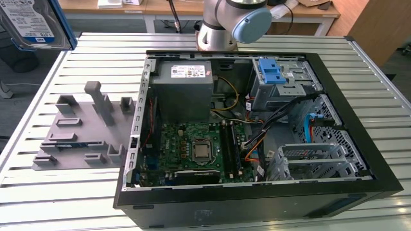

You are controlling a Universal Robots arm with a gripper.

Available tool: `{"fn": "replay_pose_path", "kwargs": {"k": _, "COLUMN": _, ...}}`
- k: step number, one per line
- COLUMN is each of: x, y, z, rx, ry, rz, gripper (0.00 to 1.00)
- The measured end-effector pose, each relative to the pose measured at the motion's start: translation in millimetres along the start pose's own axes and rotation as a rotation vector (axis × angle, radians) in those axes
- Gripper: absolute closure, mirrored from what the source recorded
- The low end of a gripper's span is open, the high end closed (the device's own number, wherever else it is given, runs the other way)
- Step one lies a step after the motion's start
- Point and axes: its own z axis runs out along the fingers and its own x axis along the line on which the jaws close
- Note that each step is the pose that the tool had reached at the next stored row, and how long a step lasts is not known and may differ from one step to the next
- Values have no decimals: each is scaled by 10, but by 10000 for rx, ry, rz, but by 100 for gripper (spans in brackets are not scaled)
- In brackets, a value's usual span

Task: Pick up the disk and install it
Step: 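Pick up the disk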

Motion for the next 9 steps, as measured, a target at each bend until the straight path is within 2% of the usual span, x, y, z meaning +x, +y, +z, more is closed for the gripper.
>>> {"fn": "replay_pose_path", "kwargs": {"k": 9, "x": 0, "y": 0, "z": -1, "rx": 0, "ry": 0, "rz": 0, "gripper": 63}}
